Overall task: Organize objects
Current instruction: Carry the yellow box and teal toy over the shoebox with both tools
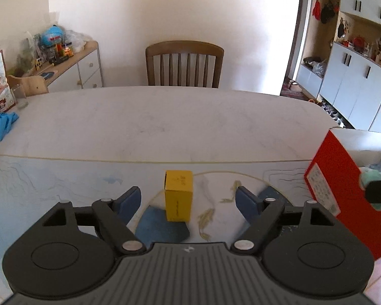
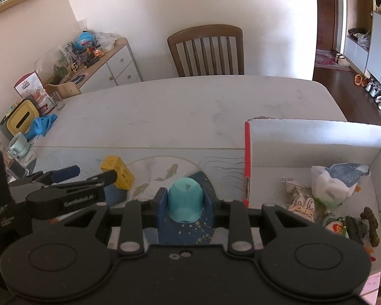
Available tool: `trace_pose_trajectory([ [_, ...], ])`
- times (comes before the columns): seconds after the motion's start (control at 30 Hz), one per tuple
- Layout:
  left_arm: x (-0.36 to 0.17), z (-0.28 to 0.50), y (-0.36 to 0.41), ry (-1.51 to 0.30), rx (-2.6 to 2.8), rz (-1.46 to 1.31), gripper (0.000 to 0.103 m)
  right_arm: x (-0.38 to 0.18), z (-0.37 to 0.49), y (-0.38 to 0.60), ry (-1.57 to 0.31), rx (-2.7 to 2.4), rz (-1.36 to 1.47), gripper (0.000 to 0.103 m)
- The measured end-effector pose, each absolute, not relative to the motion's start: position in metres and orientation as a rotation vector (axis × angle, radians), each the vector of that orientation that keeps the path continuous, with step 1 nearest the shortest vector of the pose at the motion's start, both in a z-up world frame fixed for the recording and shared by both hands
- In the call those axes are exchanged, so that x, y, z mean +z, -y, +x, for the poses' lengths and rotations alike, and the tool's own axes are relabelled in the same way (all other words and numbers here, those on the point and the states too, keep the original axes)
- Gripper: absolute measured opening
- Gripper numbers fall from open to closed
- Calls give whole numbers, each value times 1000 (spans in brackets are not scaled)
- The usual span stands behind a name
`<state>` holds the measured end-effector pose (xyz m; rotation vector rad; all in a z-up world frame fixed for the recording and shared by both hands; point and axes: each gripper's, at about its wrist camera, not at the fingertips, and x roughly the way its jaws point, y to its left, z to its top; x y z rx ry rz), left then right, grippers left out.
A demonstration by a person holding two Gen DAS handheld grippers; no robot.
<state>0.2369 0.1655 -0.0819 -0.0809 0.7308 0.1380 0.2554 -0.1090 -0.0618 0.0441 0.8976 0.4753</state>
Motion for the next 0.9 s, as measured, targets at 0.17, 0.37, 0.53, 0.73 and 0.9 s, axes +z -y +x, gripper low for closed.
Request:
trace_pose_trajectory([
  [0.17, -105, 260, -168, -762, 129, -38, 81, -64, 253, 116, -906, 453, 39, 29],
  [0.37, -126, 277, -170, -777, 138, -9, 81, -66, 249, 122, -917, 426, 36, 29],
  [0.53, -132, 285, -169, -779, 129, 11, 59, -67, 246, 126, -921, 411, 39, 29],
  [0.73, -131, 288, -168, -784, 127, 20, 34, -65, 245, 131, -914, 401, 46, 29],
  [0.9, -127, 289, -167, -812, 141, 28, 30, -64, 245, 134, -908, 403, 51, 29],
])
